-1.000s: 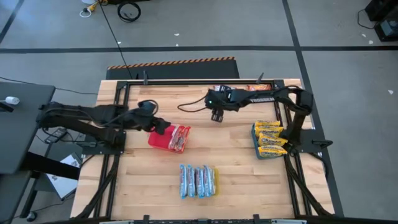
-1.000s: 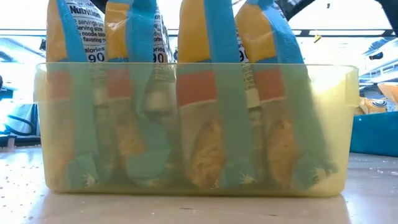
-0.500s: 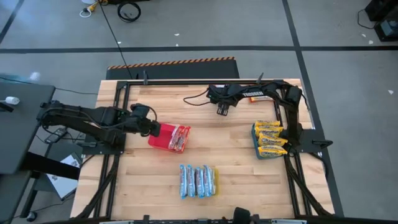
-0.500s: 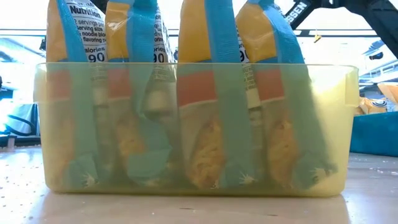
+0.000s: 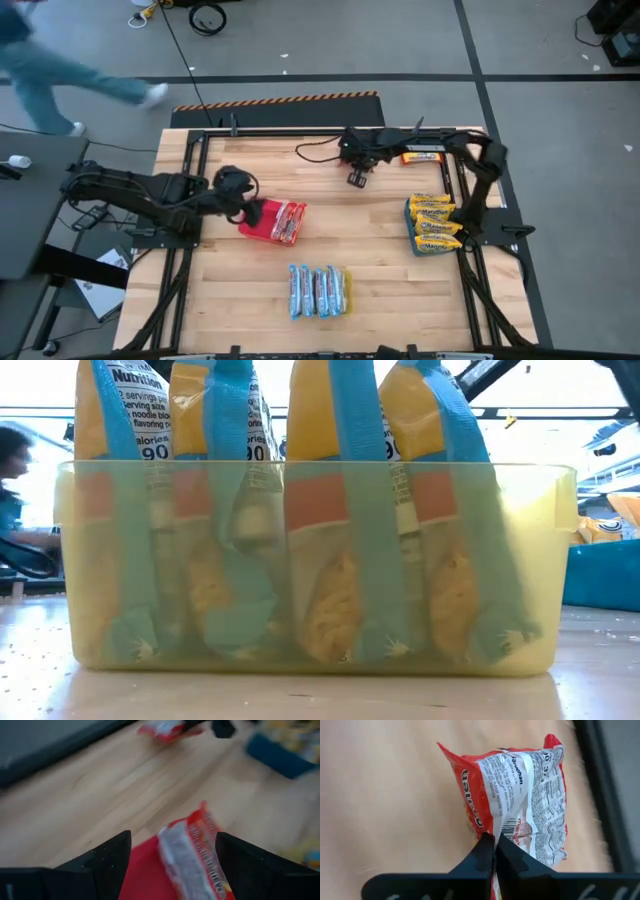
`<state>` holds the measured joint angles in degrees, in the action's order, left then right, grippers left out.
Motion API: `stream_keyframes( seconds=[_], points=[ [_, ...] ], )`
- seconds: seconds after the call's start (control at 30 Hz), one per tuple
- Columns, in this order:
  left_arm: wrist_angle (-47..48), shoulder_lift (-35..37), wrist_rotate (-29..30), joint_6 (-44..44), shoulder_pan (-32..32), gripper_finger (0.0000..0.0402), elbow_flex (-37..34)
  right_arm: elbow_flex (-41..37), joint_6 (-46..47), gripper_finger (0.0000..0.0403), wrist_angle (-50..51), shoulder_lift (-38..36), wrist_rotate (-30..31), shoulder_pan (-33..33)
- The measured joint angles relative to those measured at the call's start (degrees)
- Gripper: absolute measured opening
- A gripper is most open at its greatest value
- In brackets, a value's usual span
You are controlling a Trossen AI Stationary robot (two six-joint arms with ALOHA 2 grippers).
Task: Sort Maruchan noodles
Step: Put the red noodle pack into the red bin
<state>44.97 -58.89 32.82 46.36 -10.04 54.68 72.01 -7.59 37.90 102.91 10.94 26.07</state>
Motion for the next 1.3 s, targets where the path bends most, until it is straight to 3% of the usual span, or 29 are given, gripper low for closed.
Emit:
stream_keyframes(
  seconds=[0.23, 0.37, 0.6, 0.8, 0.93, 1.1, 1.17, 1.3],
  points=[
    [-13.91, -1.67, 0.24, -29.8, -1.75, 0.0293, 0.02, 0.0, 9.25, 0.0008, 0.15, -11.51, -35.61, -0.89],
    [-22.11, -4.95, -2.1, -35.19, -0.53, 0.0293, 0.04, 0.0, 17.31, 0.0008, -0.17, -16.05, -44.74, -2.57],
    [-39.64, -14.2, -8.22, -36.79, 1.58, 0.0293, 0.04, 0.0, 24.59, 0.0008, -1.15, -19.31, -52.02, -7.71],
    [-40.62, -13.77, -9.0, -30.74, 1.55, 0.0293, -0.08, 0.0, 27.05, 0.0008, -5.76, -24.49, -57.68, -12.51],
    [-46.13, -9.36, -13.75, -31.49, 0.29, 0.0293, -0.04, 0.0, 30.28, 0.0008, -20.5, -29.76, -56.34, -15.79],
    [-63.74, -8.55, -25.47, -36.94, 0.15, 0.0293, 0.03, 0.11, 35.04, 0.0008, -45.0, -32.36, -53.22, -18.4],
    [-70.55, -9.61, -26.74, -38.65, 0.2, 0.0293, 0.12, 0.11, 36.37, 0.0008, -52.71, -31.96, -53.36, -19.37],
    [-75.26, -12.13, -25.99, -40.96, 0.85, 0.0293, -0.04, 0.09, 36.96, 0.0008, -56.71, -30.53, -54.06, -21.68]
  ],
)
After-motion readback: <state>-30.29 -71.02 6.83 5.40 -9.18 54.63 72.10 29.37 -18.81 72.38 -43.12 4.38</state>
